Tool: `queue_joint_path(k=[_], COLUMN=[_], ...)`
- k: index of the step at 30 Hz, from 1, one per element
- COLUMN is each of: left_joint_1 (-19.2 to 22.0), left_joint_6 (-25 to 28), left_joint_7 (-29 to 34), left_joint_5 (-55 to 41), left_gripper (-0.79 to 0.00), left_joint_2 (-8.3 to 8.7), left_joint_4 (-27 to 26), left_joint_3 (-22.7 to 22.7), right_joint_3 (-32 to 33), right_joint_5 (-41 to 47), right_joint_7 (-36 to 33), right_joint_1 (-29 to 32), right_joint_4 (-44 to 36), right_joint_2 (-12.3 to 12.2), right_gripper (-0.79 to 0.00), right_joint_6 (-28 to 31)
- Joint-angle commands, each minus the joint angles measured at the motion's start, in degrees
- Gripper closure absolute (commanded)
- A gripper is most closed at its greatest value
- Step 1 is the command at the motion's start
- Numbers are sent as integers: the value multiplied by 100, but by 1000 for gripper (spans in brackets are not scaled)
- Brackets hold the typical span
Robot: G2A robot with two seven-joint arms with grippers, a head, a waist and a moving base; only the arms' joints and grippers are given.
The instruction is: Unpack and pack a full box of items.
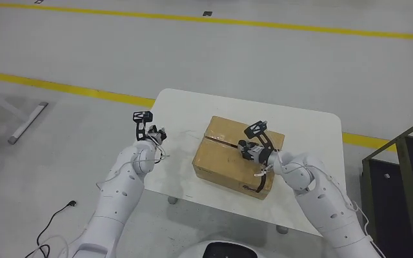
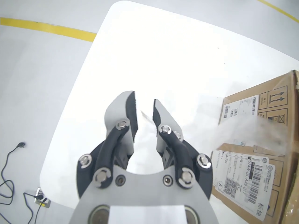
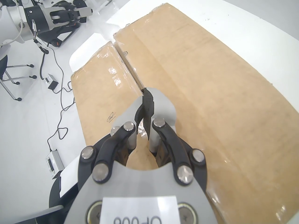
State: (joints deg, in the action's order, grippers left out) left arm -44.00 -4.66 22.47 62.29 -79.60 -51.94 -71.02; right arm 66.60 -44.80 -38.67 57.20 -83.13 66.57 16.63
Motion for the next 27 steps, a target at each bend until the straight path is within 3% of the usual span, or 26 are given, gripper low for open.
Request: queue_joint_path(k=[1,11,27], left_joint_1=[13,68,51], left_joint_6=[-56,-412,-181], left_joint_7=[47,185,231], left_joint_5=[100,408,188], left_gripper=[-785,-785,-785], left_joint_2=[14,62,162], left_joint_4=[19,117,-143], left_joint_3=[-12,-112,-498], right_joint_3=[36,195,187], right_joint_5=[-6,-29,-81], right_joint_7=[-4,1,-47], right_joint_1=[0,35,215], right_joint_4=[-17,-55,7], right_joint_2=[-8,-45,-72], right_gripper=[0,0,0], right_joint_6=[-2,-26,-28])
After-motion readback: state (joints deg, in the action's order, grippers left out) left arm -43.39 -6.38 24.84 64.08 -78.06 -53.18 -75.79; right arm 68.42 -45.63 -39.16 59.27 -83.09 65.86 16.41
